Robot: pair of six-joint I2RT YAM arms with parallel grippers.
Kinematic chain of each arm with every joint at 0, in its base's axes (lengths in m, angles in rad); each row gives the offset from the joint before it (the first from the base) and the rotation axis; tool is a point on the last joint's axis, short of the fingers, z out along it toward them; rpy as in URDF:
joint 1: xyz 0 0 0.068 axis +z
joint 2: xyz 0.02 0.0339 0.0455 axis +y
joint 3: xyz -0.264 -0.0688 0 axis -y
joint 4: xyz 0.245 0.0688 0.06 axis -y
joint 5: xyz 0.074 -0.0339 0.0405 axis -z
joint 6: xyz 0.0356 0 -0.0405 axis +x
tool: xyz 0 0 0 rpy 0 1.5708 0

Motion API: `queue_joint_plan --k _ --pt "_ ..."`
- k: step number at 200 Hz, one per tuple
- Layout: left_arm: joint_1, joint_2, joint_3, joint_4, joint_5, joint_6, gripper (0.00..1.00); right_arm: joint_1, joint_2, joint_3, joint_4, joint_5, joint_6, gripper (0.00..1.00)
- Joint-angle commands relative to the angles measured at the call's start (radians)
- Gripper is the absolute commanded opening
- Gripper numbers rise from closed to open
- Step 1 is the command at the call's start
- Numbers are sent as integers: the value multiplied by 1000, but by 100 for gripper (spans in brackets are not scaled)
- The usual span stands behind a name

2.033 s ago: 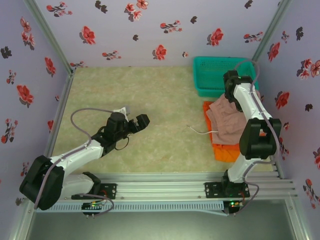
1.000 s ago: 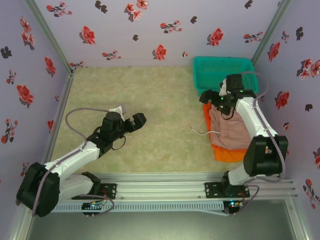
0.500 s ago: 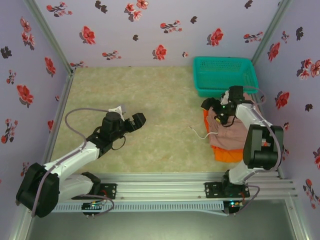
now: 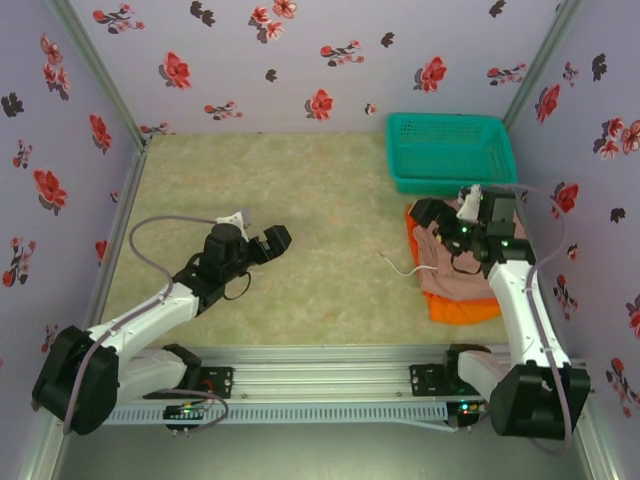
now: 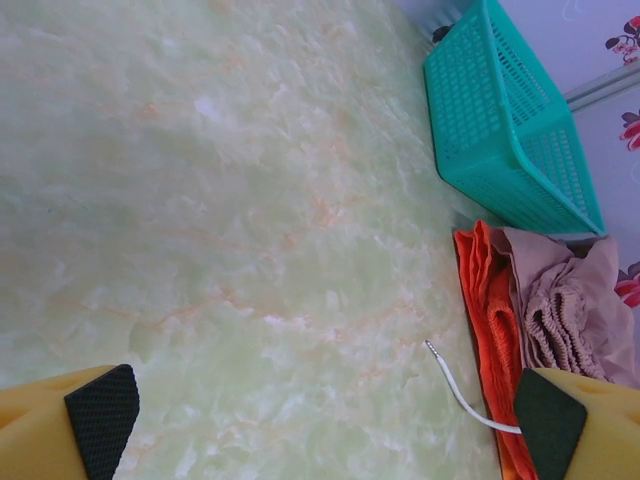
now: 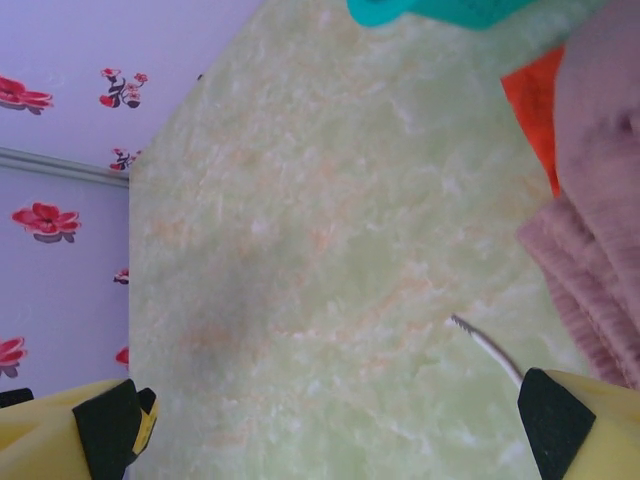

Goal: Fold and stack the shorts

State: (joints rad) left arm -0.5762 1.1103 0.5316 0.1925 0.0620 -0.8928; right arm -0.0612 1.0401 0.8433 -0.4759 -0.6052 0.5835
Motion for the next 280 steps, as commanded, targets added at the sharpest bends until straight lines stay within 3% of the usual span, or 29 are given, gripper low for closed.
queue_joint_plan --k 1,38,70,121,161,185,203,258,280 --pt "9 -17 20 -19 -25 36 100 -5 -13 -106 -22 27 42 99" --pt "9 -18 15 -21 -26 34 99 -11 7 -318 103 95 107 99" --pt "9 -28 16 -33 -29 38 99 -37 43 -415 192 76 154 99" --pt "12 -89 57 -130 -112 148 99 -42 -76 -265 53 64 83 99" --pt "28 -212 29 -143 -385 430 99 -40 -138 -85 -33 311 -52 99" --pt "56 -246 -42 -34 -577 610 99 -40 -136 -108 110 394 -183 99" --pt "98 -235 -120 117 -646 717 99 -40 -111 -156 244 466 -259 99" --pt "299 -80 -256 490 -664 758 99 -40 41 -371 702 620 -452 99" --pt "344 -25 -250 539 -657 783 99 -40 134 -443 887 633 -461 99"
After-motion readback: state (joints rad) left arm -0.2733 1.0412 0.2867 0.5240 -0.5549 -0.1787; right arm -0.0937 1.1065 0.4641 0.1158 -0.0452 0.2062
